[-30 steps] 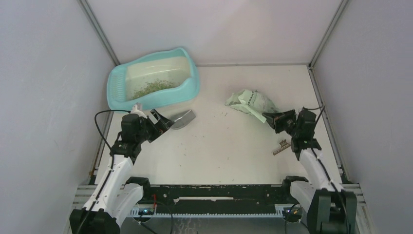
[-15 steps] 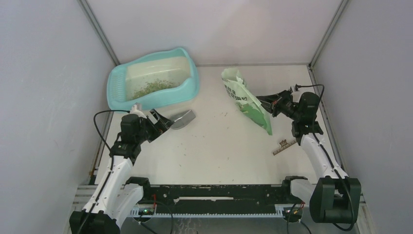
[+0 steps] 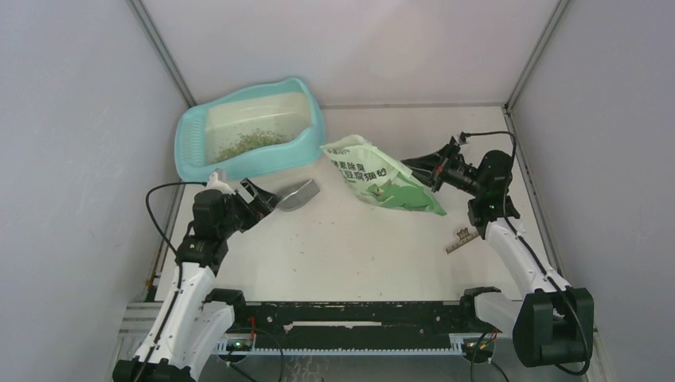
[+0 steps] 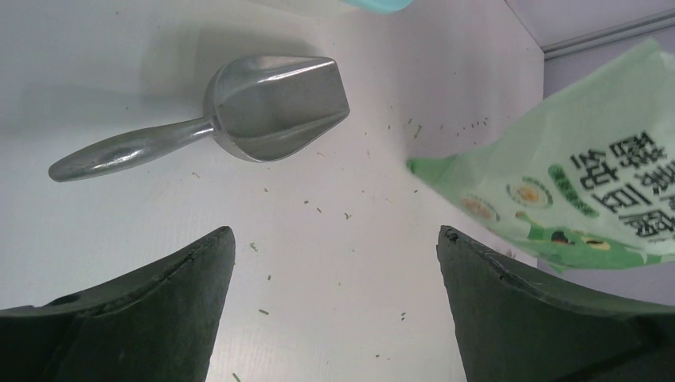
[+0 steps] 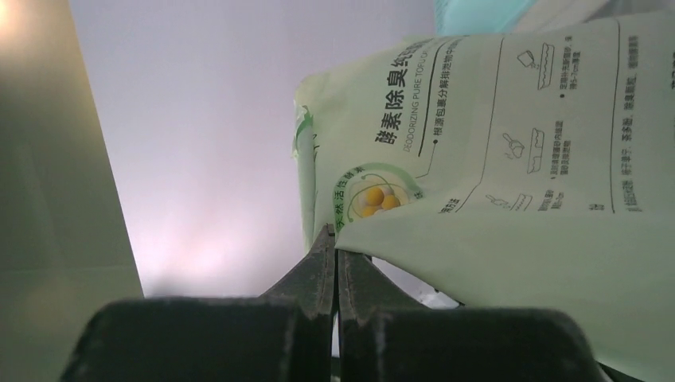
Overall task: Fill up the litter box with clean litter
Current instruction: Close the cat litter bag at the center of the board.
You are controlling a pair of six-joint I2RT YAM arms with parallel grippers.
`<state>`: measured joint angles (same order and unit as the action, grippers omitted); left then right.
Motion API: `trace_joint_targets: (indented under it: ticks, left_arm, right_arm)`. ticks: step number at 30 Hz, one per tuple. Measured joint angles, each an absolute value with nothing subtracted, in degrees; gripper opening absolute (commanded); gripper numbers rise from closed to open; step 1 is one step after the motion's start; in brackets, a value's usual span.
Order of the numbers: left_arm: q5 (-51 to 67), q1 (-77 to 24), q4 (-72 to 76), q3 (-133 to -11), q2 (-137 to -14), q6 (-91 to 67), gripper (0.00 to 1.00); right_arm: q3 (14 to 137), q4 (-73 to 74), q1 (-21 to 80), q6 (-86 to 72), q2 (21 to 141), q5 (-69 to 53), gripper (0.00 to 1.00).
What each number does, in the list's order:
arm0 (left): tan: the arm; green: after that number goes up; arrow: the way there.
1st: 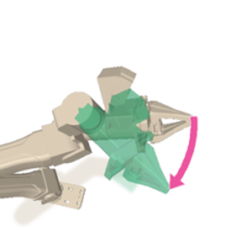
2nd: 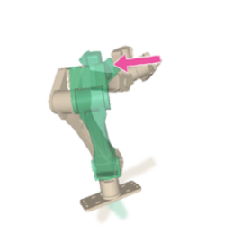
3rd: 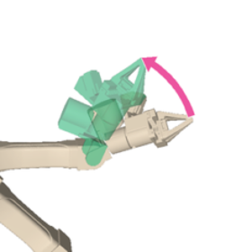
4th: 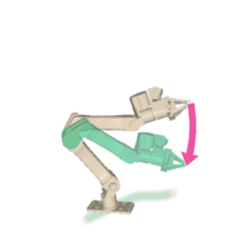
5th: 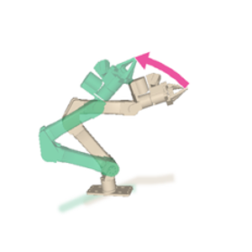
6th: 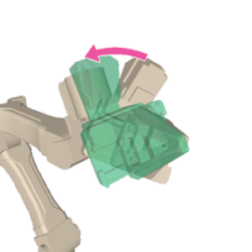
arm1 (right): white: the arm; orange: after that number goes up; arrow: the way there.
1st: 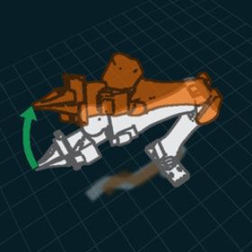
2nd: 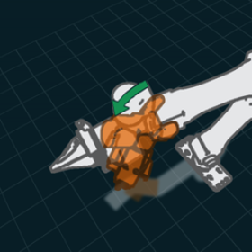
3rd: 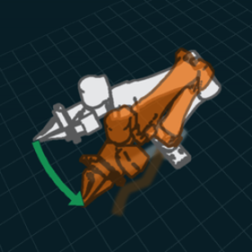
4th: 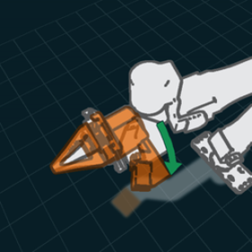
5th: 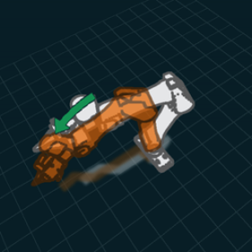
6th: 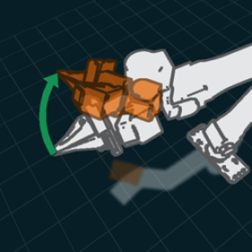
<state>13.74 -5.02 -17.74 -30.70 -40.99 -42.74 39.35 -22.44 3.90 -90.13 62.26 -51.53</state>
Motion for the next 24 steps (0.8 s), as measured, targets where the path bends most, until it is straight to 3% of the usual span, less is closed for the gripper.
trace_joint_targets:
  ticks: [13,18,24]
  left_arm:
    - [15.51,-5.34,-14.55,-27.0,-38.09,-42.61,0.99]
    - [16.23,-11.49,-9.13,-23.03,-35.44,-42.54,0.98]
    - [15.25,-17.69,-4.43,-23.03,-37.12,-42.46,0.98]
  right_arm:
    - [32.97,-24.12,0.34,-88.47,57.39,-58.13,0.0]
    - [29.06,-24.23,-4.6,-86.06,56.9,-60.6,0.01]
    - [27.97,-16.16,-8.1,-78.26,54.98,-61.67,0.43]
